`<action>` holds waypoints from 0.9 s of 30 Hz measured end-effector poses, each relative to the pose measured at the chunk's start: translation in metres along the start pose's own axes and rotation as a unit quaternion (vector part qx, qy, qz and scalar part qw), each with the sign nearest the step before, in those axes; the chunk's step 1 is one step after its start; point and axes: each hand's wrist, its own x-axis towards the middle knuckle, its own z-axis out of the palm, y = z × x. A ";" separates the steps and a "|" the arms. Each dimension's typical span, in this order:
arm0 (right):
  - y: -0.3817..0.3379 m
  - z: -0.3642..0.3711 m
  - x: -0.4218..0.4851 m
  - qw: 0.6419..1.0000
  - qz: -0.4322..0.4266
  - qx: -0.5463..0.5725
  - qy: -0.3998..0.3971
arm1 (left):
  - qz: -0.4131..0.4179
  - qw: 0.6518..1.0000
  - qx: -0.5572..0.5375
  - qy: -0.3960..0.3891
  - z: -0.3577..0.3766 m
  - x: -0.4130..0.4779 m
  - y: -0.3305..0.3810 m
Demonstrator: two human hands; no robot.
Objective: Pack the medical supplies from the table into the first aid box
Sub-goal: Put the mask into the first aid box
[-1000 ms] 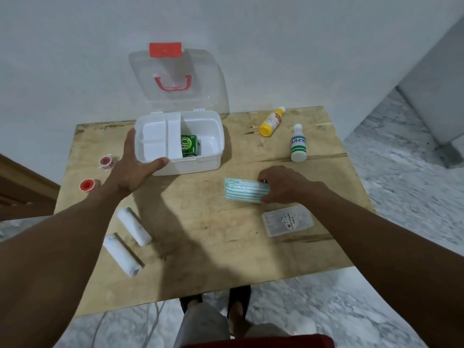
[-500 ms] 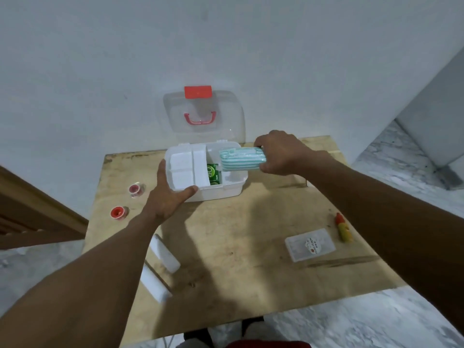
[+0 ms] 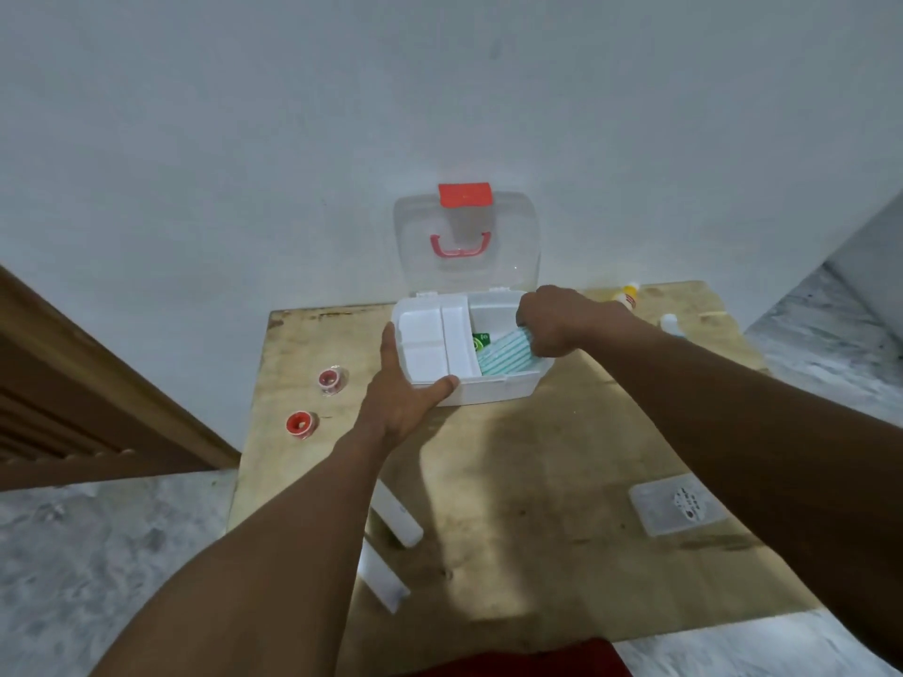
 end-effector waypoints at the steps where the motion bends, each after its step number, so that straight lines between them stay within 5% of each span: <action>1: -0.001 -0.002 0.003 1.000 0.006 0.006 -0.011 | 0.001 1.000 0.001 0.002 0.000 0.000 0.000; 7: -0.002 -0.007 0.012 0.997 0.025 0.044 -0.062 | 0.019 1.000 0.003 0.013 0.002 0.003 -0.004; 15: -0.002 0.002 0.010 0.998 0.020 0.055 0.003 | 0.025 0.999 0.006 0.018 0.003 0.006 -0.004; 27: -0.011 0.010 0.011 0.990 0.035 0.108 -0.079 | 0.030 0.999 0.014 0.025 0.003 0.007 -0.007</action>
